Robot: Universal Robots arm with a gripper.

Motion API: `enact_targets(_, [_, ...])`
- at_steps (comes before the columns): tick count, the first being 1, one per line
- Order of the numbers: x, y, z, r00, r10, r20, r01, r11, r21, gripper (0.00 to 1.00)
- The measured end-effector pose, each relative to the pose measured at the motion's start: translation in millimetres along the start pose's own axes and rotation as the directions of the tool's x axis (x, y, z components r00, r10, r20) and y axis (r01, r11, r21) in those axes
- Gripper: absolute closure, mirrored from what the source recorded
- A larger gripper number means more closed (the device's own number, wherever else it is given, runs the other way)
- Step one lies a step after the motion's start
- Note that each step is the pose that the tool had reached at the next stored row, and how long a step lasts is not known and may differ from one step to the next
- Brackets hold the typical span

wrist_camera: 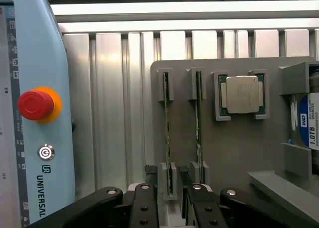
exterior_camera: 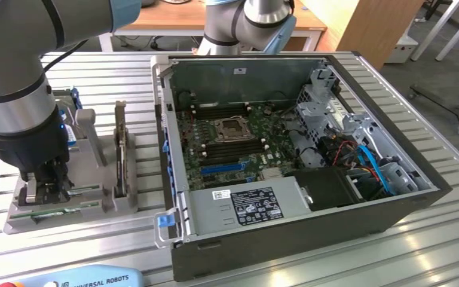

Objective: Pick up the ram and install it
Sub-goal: 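Pick up the ram and move it above insertion slot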

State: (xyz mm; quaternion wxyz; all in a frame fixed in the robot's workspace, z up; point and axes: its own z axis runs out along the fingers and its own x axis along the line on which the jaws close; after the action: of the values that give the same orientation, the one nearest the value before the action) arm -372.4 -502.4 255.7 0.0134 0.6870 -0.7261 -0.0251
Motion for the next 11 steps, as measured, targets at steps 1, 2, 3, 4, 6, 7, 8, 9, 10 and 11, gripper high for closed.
enact_targets(1, [0.0,0.0,0.0,1.0,0.0,0.0001,0.0,1.0,0.0,0.7])
enact_targets(2, [0.0,0.0,0.1,1.0,0.0,0.0002,0.0,1.0,0.0,0.7])
enact_targets(3, [0.0,0.0,0.1,1.0,-0.001,0.0003,0.001,1.0,0.0001,0.7])
enact_targets(4, [-0.1,0.0,0.2,1.0,-0.003,0.0002,0.003,1.0,0.0,0.7])
enact_targets(6, [-0.1,-0.1,0.3,0.9999,-0.016,-0.0006,0.016,0.9999,-0.0003,0.7])
enact_targets(7, [-0.1,0.0,0.3,0.9998,-0.022,-0.001,0.022,0.9998,-0.0004,0.7])
enact_targets(8, [-0.1,0.0,0.3,0.9997,-0.025,-0.0011,0.025,0.9997,-0.0004,0.7])
enact_targets(9, [-0.1,0.0,0.3,0.9997,-0.026,-0.0012,0.026,0.9997,-0.0005,0.7])
enact_targets(10, [-0.1,0.0,0.3,0.9997,-0.026,-0.0012,0.026,0.9997,-0.0005,0.7])
enact_targets(11, [-0.1,0.0,0.4,0.9996,-0.026,-0.0012,0.026,0.9997,-0.0004,0.7])
